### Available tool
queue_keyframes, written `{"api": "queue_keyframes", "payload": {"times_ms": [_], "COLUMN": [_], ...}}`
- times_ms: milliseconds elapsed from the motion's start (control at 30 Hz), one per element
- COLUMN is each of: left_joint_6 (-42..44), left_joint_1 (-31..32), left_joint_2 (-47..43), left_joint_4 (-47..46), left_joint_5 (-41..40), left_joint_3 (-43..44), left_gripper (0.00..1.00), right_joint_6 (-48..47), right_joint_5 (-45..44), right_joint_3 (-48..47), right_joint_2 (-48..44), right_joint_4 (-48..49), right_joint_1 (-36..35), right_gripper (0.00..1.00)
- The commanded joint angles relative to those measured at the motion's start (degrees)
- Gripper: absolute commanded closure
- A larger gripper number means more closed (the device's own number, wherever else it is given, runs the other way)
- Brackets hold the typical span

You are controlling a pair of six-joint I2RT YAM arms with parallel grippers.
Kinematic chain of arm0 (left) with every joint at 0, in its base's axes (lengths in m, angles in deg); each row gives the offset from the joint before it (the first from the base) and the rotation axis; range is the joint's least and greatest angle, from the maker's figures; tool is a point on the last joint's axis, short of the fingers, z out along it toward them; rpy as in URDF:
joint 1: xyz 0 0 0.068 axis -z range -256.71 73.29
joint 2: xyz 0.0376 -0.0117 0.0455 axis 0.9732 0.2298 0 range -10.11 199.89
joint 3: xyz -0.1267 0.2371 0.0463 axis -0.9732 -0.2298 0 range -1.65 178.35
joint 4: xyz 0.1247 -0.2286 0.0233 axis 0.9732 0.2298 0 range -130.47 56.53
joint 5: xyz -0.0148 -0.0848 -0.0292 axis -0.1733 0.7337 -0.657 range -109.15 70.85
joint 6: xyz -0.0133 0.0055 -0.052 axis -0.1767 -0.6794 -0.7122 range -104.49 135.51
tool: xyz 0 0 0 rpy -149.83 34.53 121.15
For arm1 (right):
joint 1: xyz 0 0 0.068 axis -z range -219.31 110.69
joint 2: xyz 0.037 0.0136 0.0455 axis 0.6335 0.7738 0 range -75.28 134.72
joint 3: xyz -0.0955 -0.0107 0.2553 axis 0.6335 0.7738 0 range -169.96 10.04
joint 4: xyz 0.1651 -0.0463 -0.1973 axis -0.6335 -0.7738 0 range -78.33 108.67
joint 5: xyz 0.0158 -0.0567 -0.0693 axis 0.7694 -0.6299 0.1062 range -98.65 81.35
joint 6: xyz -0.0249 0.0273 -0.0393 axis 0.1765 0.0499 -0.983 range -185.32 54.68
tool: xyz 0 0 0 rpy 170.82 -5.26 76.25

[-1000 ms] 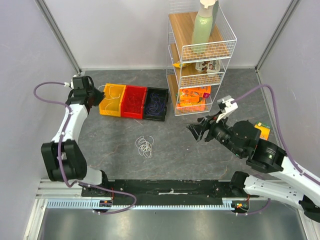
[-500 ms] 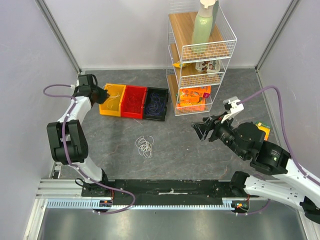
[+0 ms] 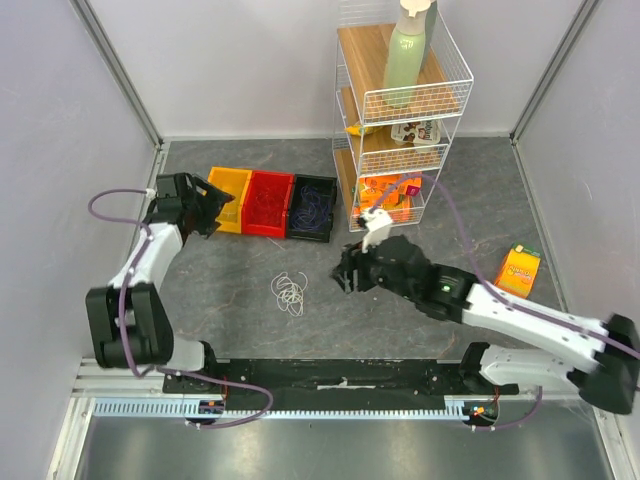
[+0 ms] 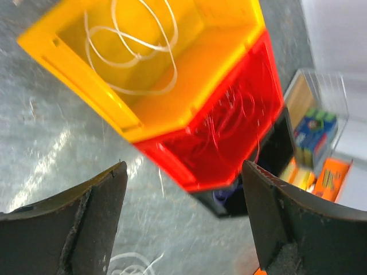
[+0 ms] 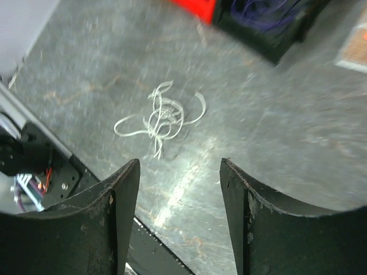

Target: Untangle the cables

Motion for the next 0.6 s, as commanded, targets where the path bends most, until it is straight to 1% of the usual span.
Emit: {"api": "queue_keyframes", "payload": {"times_ms": [0,100,167,267,367,467,567], "left_joint_6": [10.3,13.4,14.1,13.0,13.1,13.5,13.1], "left_joint_1": [5.3,15.3,21.9,28.7,31.3,31.6,31.7], "left_joint_2": [-12.6,-19.3,-21.6,-24.4,-28.1,-31.6,-33.6], "left_joint_4": [1.3,3.2,3.8,5.0,3.5,3.2,0.7], "left_joint_5": [-0.3,-2.8,-2.9,-2.6,-0.8,1.6,6.3], "left_joint_3": [-6.3,-13.7,-18.2,-21.3,-23.6,-25.1,-27.5], "left_gripper": [0.14,0.21,0.27,0.28,0.26,0.23,0.22], "right_joint_6": [4.8,5.5,5.9,5.9,5.1,5.0,4.2], "right_joint_5": [13.0,16.9,18.1,19.4,21.0,22.3,24.8], "right_joint_3": [2.7,2.7,2.1,0.4,-0.4,2.0,3.9], "right_joint_2": [9.8,17.1,20.5,25.1,28.6,30.3,32.2], "right_joint_4": [14.0,19.2,22.4,24.6,25.8,30.5,35.8], "right_joint_1": [-0.3,-0.7,-0.8,-0.8,-0.8,-0.9,-1.0], "right_gripper": [0.36,0.37,0.37,0.37,0.41,0.44,0.44]}}
